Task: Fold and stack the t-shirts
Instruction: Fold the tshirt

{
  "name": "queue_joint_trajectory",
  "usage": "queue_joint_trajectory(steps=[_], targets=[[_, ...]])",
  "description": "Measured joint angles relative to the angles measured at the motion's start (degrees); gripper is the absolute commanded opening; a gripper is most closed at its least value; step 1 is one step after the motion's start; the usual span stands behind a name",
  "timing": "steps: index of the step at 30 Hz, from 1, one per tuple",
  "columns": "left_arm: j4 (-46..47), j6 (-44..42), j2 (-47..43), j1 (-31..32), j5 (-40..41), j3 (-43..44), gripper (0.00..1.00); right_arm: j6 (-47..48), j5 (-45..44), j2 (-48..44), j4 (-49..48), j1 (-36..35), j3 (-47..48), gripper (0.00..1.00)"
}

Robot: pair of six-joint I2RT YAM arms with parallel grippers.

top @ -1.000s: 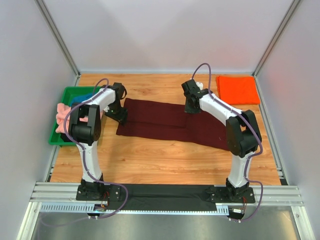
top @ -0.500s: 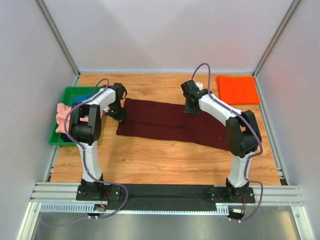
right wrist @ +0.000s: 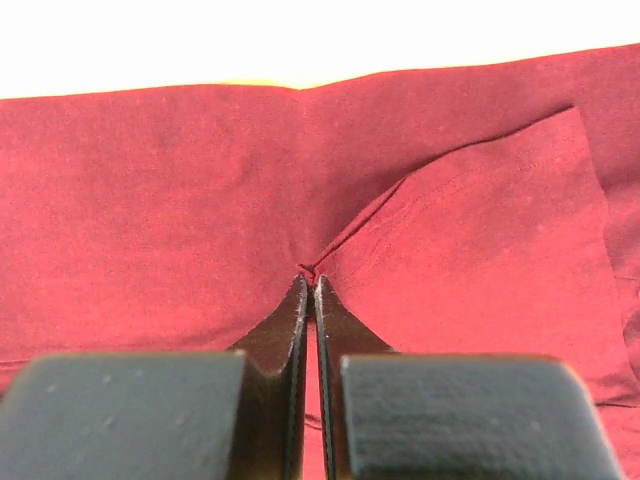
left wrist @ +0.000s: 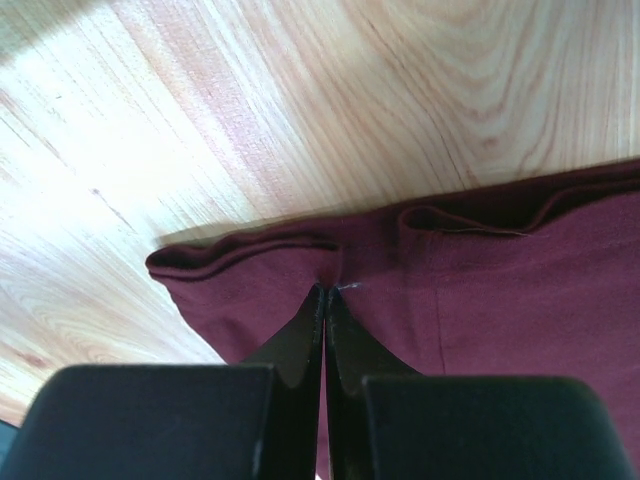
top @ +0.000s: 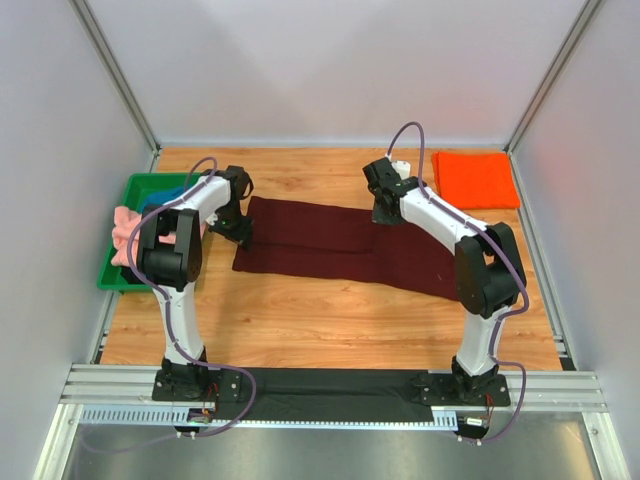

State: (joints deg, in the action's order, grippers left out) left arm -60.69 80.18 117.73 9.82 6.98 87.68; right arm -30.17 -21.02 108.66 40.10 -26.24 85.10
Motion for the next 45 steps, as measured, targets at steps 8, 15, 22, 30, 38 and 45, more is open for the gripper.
queue_joint_trajectory(steps=[8, 15, 22, 30, 38, 45], targets=[[-0.55, 0.98, -0.42, -0.11, 0.02, 0.04, 0.0, 0.0, -1.07, 0.04, 0.0, 0.0, 0.15, 0.0], [-1.42, 1.6, -1.42, -0.11, 1.33, 0.76, 0.0, 0.02, -1.99, 0.24, -0.04, 0.0, 0.17, 0.0], [-1.42, 1.86, -1.4, -0.11, 2.21, 1.14, 0.0, 0.46, -2.73, 1.84, -0.15, 0.0, 1.6, 0.0], [-2.29, 0.59, 2.62, -0.11, 3.61, 9.18, 0.0, 1.73, -3.63, 3.69, -1.84, 0.0, 1.92, 0.0], [-5.09, -1.27, 6.03, -0.11, 4.96, 11.21, 0.11, 2.6, -4.04, 6.56, -3.02, 0.0, 2.89, 0.0], [-6.21, -2.49, 6.56, -0.11, 8.09, 13.64, 0.19, 2.58, -4.5, 7.67, -3.54, 0.0, 4.61, 0.0]])
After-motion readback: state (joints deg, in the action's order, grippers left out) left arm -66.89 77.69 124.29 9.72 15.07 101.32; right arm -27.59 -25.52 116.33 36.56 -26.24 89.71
